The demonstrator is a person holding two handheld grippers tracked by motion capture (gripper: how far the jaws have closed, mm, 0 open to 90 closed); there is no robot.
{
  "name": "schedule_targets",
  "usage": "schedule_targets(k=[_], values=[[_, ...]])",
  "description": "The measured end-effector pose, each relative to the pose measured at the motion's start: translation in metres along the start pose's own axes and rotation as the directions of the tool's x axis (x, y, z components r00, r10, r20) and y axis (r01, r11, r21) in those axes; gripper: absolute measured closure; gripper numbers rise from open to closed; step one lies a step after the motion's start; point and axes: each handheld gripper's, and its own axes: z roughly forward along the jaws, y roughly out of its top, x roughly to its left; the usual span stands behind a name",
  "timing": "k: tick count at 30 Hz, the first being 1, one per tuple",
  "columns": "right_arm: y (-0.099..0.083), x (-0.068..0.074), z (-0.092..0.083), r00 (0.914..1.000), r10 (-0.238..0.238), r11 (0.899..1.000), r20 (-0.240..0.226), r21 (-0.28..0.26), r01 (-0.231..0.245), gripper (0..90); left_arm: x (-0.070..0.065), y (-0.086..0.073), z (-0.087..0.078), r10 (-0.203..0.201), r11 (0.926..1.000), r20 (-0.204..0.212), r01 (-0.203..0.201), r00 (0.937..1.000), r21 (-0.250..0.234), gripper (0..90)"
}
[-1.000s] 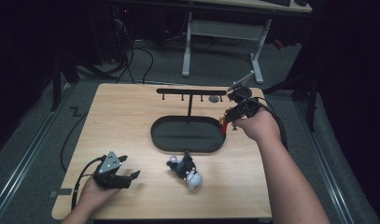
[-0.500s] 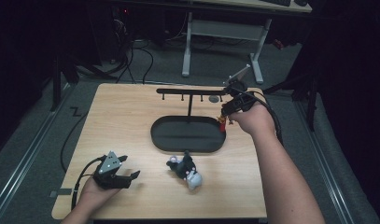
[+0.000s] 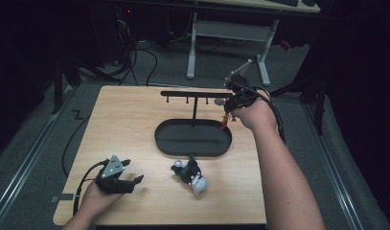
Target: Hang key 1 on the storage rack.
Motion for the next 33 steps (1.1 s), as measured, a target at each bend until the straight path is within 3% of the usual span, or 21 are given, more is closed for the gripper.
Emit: schedule_targets(k=[17, 33], values=[[0.015, 0.0, 0.007, 0.9997, 0.01, 1.0, 0.023, -0.014, -0.01, 56.1, 0.001, 0.0, 0.0, 0.004, 1.0, -0.001, -0.004, 1.0, 0.001, 22.3], [0.002, -0.014, 0.01, 0.9982, 0.053, 0.999, 0.028, -0.009, -0.053, 56.1, -0.001, 0.0, 0.002, 0.01, 0.9999, 0.005, -0.01, 0.9999, 0.01, 22.3]])
